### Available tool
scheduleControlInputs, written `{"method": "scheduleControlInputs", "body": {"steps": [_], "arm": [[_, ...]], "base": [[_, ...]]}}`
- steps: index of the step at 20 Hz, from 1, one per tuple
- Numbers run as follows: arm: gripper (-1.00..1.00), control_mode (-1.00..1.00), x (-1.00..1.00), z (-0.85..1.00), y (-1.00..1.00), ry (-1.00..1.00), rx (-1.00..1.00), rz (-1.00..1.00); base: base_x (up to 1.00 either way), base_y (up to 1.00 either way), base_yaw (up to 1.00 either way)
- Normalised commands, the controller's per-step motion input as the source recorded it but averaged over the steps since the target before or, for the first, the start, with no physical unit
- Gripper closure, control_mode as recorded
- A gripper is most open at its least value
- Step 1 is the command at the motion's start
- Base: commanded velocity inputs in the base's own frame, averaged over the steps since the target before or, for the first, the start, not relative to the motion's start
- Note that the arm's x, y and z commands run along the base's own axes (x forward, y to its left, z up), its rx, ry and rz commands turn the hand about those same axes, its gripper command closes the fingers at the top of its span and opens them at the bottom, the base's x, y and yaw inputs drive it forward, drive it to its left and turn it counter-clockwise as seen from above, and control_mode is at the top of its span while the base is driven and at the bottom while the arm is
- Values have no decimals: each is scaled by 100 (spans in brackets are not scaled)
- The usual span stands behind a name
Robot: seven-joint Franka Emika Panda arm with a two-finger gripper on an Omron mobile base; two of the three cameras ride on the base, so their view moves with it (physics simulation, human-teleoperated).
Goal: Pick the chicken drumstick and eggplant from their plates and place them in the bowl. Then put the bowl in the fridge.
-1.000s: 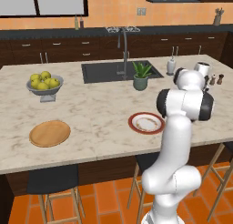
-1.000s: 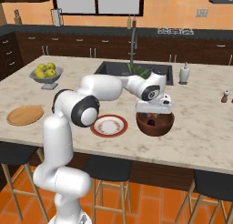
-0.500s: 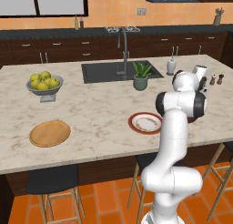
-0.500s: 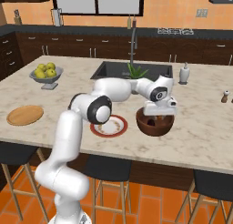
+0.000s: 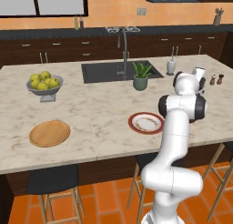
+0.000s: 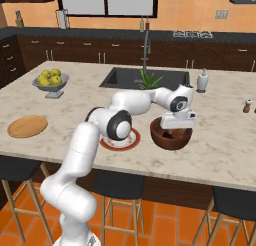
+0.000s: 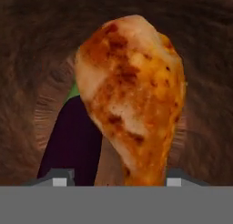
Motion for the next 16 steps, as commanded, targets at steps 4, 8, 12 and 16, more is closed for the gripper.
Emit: {"method": "scheduleControlInputs", "body": {"steps": [4,8,12,16], "arm": [[-100,-100,0,15,10,2,0,6],[-100,-100,-40,65,54,0,0,7],[-100,-100,-73,36,90,-5,-9,9],[-100,-100,-51,0,100,-3,-12,2]], "base": [[0,0,0],[0,0,0],[0,0,0],[0,0,0]]}}
